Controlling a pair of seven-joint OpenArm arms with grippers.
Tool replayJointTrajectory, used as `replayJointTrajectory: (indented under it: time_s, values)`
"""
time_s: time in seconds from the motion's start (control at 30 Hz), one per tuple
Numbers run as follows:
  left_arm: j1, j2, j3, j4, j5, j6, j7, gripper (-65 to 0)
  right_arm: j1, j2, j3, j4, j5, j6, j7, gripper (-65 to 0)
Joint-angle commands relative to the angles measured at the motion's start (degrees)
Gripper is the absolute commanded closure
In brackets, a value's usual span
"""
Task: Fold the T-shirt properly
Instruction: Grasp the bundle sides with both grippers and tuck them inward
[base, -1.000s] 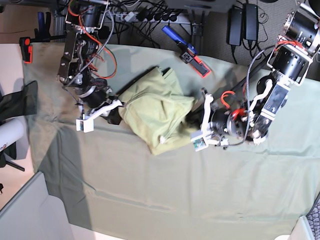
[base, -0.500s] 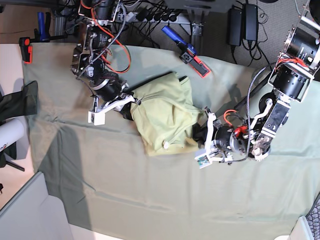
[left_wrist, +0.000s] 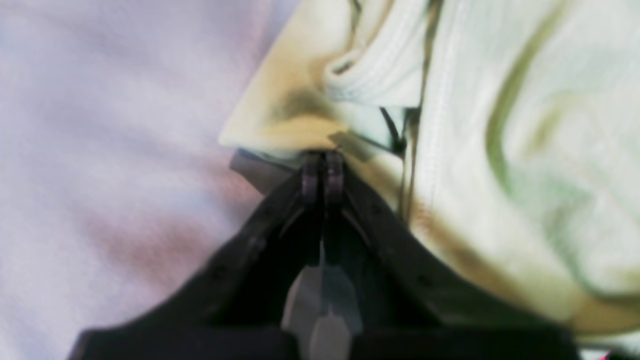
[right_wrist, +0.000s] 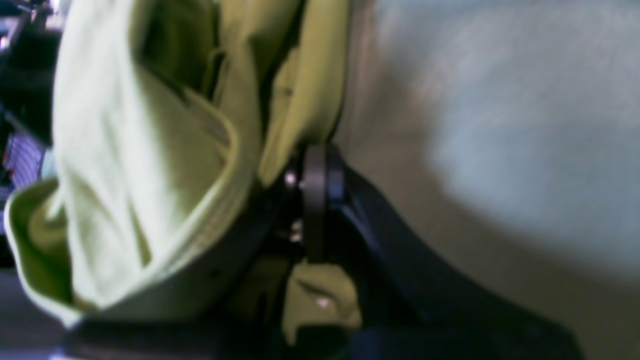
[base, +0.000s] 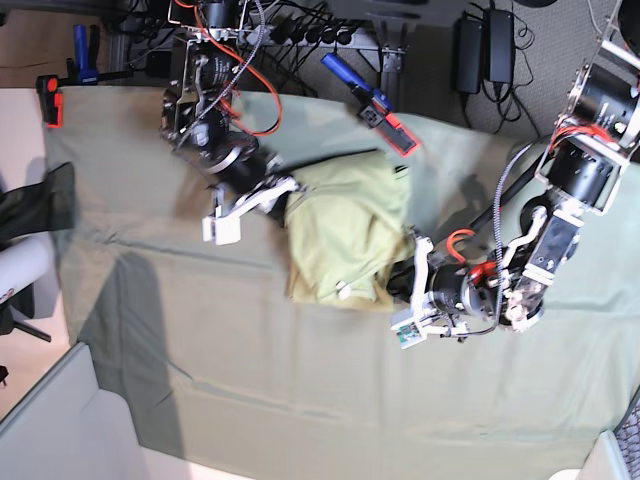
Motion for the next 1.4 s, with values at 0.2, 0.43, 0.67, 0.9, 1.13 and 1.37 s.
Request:
replayJointTrajectory:
  time_s: [0.2, 0.43, 0.67, 0.9, 1.13, 1.37]
  values:
    - [-1.7, -0.17, -3.37, 0.87, -2.47, 0.36, -1.38, 0.0, -1.99, 0.33, 0.04, 7.1, -2.82, 2.21, -1.25, 0.0]
    - [-1.7, -0.15, -17.64, 2.71, -24.15, 0.36, 10.84, 0.0, -1.95, 3.82, 2.19, 15.45, -3.34, 2.21, -1.16, 0.0]
    - [-0.11, -0.11, -21.9, 6.91, -42.47, 0.36, 27.32, 0.0, 0.74, 6.82, 3.8, 19.85, -0.13, 2.21, -1.09, 0.0]
    - [3.96, -0.11, -17.64, 6.95, -47.67, 0.36, 29.99, 0.0, 6.82, 4.74, -3.8, 17.49, -3.04, 2.21, -0.94, 0.0]
    - [7.04, -0.13, -15.19, 6.95, -46.53, 0.36, 29.29, 0.0, 13.42, 4.52, -13.94, 5.75, -15.32, 2.19, 2.56, 0.0]
    - [9.6, -0.13, -15.19, 6.84, -29.31, 0.36, 14.84, 0.0, 15.43, 4.79, -14.6, -6.01, -17.33, 2.16, 5.97, 0.0]
